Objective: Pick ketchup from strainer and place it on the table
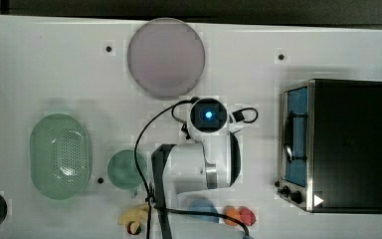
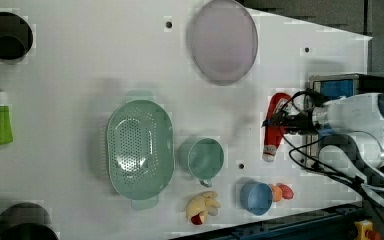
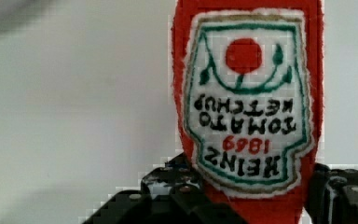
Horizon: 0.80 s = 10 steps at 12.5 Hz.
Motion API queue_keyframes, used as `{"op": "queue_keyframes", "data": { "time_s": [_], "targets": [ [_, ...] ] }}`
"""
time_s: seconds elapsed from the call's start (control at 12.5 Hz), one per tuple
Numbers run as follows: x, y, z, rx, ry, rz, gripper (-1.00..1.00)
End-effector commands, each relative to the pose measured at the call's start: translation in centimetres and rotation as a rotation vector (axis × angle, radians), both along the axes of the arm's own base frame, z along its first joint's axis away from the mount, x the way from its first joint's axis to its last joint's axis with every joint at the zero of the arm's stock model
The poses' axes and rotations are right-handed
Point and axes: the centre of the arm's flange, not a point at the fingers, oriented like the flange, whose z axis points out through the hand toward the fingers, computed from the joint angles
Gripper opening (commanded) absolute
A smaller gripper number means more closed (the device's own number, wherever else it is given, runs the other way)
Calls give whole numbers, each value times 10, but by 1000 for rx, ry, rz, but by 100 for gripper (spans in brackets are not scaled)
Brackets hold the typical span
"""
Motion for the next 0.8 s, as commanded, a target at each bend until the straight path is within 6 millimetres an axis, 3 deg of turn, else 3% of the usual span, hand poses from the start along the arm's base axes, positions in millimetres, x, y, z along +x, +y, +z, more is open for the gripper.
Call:
{"op": "queue_keyframes", "data": {
  "time_s": [0.08,0.32,0.4,0.56,0.8],
  "targets": [
    [14,4,8,20,-70,52,26],
    [16,4,-6,39,-88,46,90],
    [18,4,-2,38,-97,49,100],
    [30,2,24,19,-141,43,100],
    [54,-2,92,-19,-222,-25,100]
  ]
}}
